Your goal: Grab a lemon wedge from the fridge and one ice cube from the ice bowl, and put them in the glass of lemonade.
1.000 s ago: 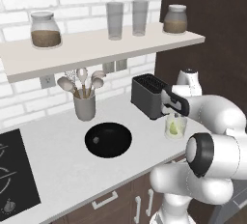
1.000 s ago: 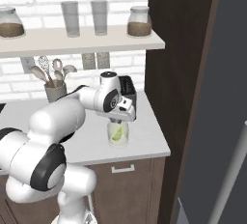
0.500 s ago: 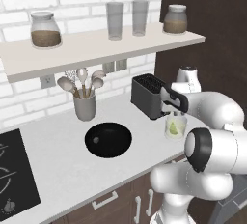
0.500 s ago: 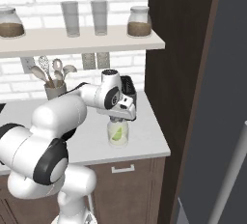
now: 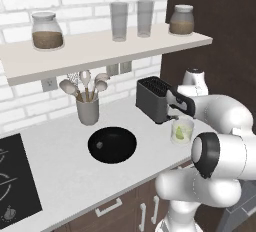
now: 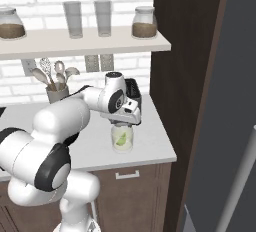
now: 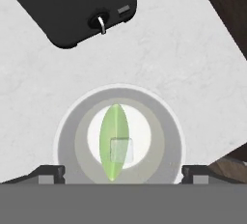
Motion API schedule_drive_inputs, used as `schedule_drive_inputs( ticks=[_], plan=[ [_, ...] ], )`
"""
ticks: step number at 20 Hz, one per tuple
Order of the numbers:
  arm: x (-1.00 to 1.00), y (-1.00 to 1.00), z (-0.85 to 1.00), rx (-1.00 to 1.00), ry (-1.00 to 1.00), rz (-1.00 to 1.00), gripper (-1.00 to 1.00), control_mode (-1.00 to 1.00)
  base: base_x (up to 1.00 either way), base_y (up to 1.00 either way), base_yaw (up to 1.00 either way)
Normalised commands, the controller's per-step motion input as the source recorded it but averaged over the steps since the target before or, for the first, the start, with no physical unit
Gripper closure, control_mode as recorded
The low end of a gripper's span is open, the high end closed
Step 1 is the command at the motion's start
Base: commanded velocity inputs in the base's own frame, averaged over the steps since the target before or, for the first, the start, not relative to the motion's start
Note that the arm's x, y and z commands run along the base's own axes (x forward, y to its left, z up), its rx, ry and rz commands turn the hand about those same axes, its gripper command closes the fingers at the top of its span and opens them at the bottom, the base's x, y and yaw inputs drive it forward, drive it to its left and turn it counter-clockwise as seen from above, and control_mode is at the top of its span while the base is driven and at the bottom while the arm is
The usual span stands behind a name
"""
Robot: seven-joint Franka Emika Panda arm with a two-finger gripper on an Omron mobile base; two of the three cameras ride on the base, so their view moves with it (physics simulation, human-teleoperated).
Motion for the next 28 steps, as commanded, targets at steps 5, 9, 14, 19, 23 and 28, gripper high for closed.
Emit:
schedule_drive_inputs(
  ticks=[5,9,14,19,23,28],
  plan=[
    [-0.06,0.0,0.02,0.0,0.0,0.0,-1.0,-1.0,0.0,0.0,0.0],
    [-0.04,0.0,0.08,0.0,0.0,0.0,-1.0,-1.0,0.0,0.0,0.0],
    [-0.05,0.0,0.08,0.0,-0.01,0.0,-1.0,-1.0,0.0,0.0,0.0],
    [-0.46,0.0,0.21,0.02,-0.1,0.0,-1.0,-1.0,0.0,0.0,0.0],
    [-0.92,0.07,0.31,0.06,-0.08,0.0,-1.0,-1.0,0.0,0.0,0.0],
    [-0.56,0.27,0.52,0.05,-0.02,0.0,-1.0,-1.0,0.0,0.0,0.0]
  ],
)
